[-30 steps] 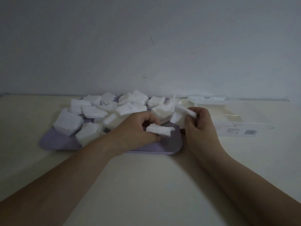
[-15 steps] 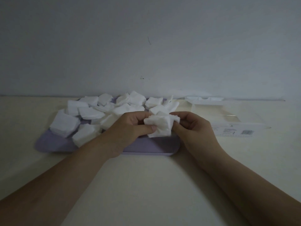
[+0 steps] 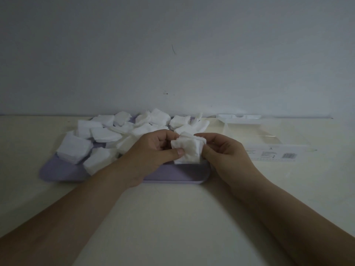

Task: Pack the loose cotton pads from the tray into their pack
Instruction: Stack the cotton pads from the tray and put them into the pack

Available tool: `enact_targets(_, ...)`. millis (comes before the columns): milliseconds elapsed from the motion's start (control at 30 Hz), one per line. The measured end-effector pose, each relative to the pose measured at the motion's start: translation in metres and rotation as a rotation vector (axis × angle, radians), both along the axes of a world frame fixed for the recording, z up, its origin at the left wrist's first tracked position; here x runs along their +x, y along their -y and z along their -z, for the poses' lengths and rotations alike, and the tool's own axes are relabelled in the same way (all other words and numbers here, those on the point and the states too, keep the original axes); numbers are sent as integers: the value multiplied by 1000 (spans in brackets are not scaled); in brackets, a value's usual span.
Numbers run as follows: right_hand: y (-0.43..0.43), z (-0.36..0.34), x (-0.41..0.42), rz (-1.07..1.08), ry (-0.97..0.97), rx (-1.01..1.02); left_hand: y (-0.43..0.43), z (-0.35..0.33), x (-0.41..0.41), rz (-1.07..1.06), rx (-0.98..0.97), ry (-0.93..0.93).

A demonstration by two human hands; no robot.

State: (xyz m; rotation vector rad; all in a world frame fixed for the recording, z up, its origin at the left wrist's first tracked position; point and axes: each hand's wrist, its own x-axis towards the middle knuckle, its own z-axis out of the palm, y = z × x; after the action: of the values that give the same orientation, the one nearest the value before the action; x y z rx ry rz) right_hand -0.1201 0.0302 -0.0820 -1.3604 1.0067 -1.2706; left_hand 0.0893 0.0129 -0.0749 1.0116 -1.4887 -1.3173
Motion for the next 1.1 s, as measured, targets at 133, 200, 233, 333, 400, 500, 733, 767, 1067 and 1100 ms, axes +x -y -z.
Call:
enact_targets(133, 0, -2, 1, -29, 134, 84, -2, -3, -2, -39, -2, 1)
enact_targets(200, 0, -4, 0, -57, 168, 113, -3, -4, -3, -61, -13, 10)
enact_targets(233, 0, -4, 0, -49, 153, 107, -3, -4, -4, -76, -24, 18)
enact_targets(333, 0, -1, -1, -5, 99, 68, -4, -3, -5, -129, -55, 33)
enact_targets(400, 2, 1, -1, 19, 111, 75, -4, -2, -6, -154, -79, 36)
enact_targets(500, 3, 1, 0, 37, 114, 77, -5, -3, -7, -165, -80, 35)
enact_targets(733, 5, 3, -1, 164, 138, 87, -1, -3, 0, -209, -32, -45)
enact_targets(767, 7, 4, -2, 203, 107, 68, 0, -4, 1, -208, -20, -64)
enact_targets(1067, 1, 2, 3, 120, -152, -73, -7, -7, -1, -36, -84, -49)
enact_targets(1100, 0, 2, 3, 97, -157, -74, -7, -6, -1, -49, -86, -53)
